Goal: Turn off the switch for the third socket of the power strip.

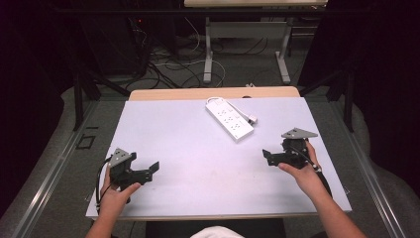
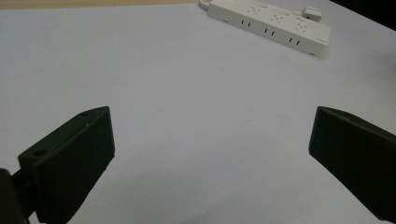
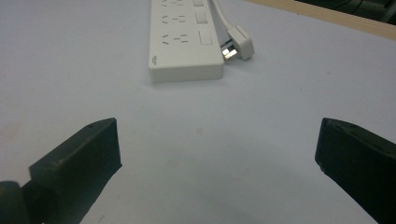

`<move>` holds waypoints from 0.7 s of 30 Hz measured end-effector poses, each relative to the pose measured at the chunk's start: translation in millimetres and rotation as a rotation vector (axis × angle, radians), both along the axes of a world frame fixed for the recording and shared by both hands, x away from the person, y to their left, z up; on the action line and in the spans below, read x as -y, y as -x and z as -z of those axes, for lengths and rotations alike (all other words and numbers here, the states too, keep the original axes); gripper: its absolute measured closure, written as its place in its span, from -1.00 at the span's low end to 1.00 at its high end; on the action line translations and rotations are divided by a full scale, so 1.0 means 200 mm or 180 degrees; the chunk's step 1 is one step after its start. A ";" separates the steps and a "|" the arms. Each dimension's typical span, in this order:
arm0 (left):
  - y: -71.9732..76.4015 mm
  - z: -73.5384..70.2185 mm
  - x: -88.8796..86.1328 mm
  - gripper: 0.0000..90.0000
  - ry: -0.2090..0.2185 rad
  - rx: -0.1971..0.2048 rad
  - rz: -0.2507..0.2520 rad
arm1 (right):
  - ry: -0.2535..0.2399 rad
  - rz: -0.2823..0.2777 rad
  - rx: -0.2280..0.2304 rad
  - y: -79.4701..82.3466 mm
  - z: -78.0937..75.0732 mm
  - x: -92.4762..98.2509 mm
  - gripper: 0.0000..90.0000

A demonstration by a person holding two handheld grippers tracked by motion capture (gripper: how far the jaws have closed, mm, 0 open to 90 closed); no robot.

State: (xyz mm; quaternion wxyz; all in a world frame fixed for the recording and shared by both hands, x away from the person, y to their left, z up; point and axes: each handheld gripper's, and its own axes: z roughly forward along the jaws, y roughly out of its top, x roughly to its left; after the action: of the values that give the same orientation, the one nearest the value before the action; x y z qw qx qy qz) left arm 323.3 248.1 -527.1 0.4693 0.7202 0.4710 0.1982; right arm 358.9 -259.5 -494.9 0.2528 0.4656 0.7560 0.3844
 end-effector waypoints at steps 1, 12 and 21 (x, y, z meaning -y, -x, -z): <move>0.00 0.00 0.00 -0.99 -0.0004 -0.0002 0.0000 | 0.0006 0.0016 0.0003 0.01 0.01 0.01 -1.00; 0.00 0.01 0.01 -0.99 0.0011 -0.0049 0.0039 | -0.0014 0.0218 0.0035 0.04 0.12 0.13 -1.00; 0.00 0.01 0.01 -0.99 0.0034 -0.0064 0.0042 | -0.0058 0.0331 0.0003 0.04 0.18 0.20 -1.00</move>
State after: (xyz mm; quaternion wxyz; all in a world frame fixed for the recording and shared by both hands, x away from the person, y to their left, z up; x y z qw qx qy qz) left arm 323.8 246.0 -528.6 0.4697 0.7226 0.4720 0.1854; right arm 351.3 -300.4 -530.1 0.2685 0.5065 0.7271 0.3778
